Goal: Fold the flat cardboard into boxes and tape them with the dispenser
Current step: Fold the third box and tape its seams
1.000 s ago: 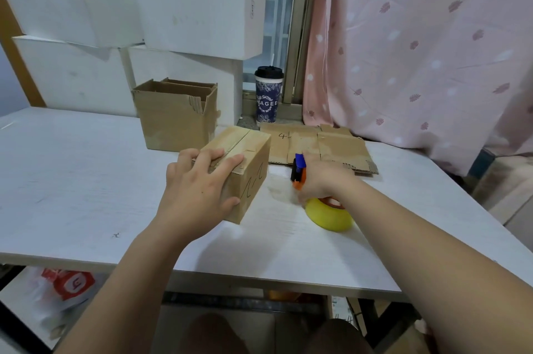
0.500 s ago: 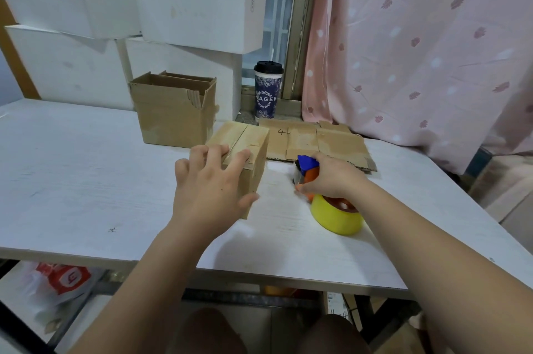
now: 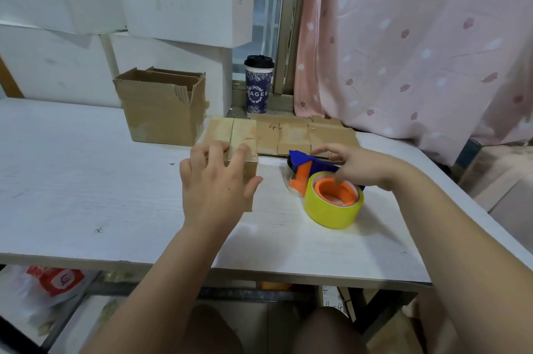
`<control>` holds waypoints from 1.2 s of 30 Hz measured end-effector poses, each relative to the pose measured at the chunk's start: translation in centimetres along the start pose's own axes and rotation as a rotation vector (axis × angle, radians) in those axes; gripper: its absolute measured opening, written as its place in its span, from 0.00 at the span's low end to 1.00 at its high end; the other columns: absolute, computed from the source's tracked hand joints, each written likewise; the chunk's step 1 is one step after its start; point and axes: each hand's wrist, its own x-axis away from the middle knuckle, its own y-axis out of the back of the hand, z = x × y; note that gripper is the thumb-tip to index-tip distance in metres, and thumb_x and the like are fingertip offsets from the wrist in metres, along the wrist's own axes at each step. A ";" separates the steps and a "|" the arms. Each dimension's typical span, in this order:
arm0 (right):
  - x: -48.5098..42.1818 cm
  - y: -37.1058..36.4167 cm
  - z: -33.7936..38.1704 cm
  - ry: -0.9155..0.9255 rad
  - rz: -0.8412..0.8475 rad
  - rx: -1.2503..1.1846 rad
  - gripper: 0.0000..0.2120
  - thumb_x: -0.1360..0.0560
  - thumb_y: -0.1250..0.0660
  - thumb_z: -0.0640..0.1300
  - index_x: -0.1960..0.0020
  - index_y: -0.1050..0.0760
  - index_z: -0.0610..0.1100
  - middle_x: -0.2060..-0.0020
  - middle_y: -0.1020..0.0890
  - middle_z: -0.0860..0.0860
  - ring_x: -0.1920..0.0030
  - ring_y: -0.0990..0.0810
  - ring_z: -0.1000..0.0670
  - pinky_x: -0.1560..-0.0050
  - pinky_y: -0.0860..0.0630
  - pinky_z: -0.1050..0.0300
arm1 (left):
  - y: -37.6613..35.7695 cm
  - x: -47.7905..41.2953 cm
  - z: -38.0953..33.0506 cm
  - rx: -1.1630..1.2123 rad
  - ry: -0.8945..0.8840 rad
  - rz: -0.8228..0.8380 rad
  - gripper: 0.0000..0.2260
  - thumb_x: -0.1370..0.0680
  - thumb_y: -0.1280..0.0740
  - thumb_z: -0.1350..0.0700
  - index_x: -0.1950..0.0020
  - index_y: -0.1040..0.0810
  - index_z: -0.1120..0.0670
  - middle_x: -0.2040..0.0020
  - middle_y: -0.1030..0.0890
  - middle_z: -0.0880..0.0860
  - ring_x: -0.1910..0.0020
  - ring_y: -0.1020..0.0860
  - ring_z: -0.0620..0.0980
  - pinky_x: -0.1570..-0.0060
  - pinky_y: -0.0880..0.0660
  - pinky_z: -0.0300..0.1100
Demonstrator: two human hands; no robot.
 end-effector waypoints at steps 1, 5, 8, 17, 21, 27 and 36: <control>0.0 0.1 -0.2 -0.018 0.012 0.108 0.28 0.28 0.33 0.39 0.34 0.35 0.59 0.39 0.24 0.47 0.44 0.22 0.42 0.54 0.22 0.50 | 0.0 0.0 0.0 0.000 -0.001 -0.002 0.24 0.33 0.24 0.45 0.42 0.21 0.54 0.47 0.22 0.59 0.49 0.27 0.64 0.56 0.31 0.53; -0.9 -1.3 -0.7 -0.049 -0.085 0.269 0.32 0.31 0.28 0.41 0.34 0.42 0.51 0.53 0.23 0.42 0.56 0.23 0.43 0.62 0.26 0.51 | 0.0 0.0 0.0 0.006 0.004 0.001 0.24 0.33 0.24 0.45 0.41 0.21 0.54 0.47 0.22 0.58 0.48 0.28 0.63 0.55 0.32 0.53; -1.8 -2.1 -1.2 -0.064 -0.162 0.336 0.38 0.30 0.28 0.43 0.27 0.45 0.51 0.51 0.21 0.44 0.54 0.23 0.45 0.58 0.24 0.52 | 0.0 0.0 -0.1 -0.001 0.010 -0.003 0.24 0.34 0.24 0.45 0.42 0.21 0.54 0.48 0.22 0.58 0.49 0.27 0.63 0.56 0.31 0.53; -2.1 -2.4 -1.7 -0.060 -0.106 0.089 0.03 0.28 0.31 0.44 0.54 0.22 0.47 0.64 0.20 0.50 0.65 0.23 0.52 0.69 0.29 0.62 | 0.0 -0.3 -0.1 0.043 0.059 0.014 0.23 0.34 0.24 0.44 0.42 0.21 0.51 0.47 0.22 0.56 0.48 0.30 0.62 0.55 0.34 0.52; -1.2 -2.7 -1.2 -0.059 0.095 -0.380 0.08 0.24 0.38 0.34 0.55 0.22 0.43 0.66 0.24 0.45 0.70 0.25 0.50 0.71 0.27 0.62 | 0.1 -0.4 0.3 0.076 0.040 0.015 0.25 0.32 0.27 0.41 0.39 0.22 0.50 0.46 0.22 0.53 0.46 0.32 0.59 0.55 0.42 0.47; -0.7 -2.7 0.3 -0.073 0.205 -0.895 0.11 0.19 0.42 0.44 0.50 0.22 0.43 0.59 0.15 0.45 0.62 0.16 0.51 0.65 0.19 0.59 | 0.7 -0.6 0.7 0.240 0.138 0.027 0.17 0.25 0.37 0.43 0.42 0.26 0.52 0.48 0.21 0.50 0.47 0.35 0.52 0.52 0.44 0.44; -1.0 -1.8 5.7 0.045 -0.041 -1.137 0.09 0.23 0.36 0.38 0.45 0.23 0.44 0.57 0.16 0.44 0.59 0.17 0.44 0.64 0.18 0.50 | 1.0 -0.4 1.9 0.368 0.091 0.043 0.06 0.22 0.35 0.56 0.49 0.20 0.55 0.42 0.20 0.50 0.45 0.33 0.56 0.47 0.37 0.44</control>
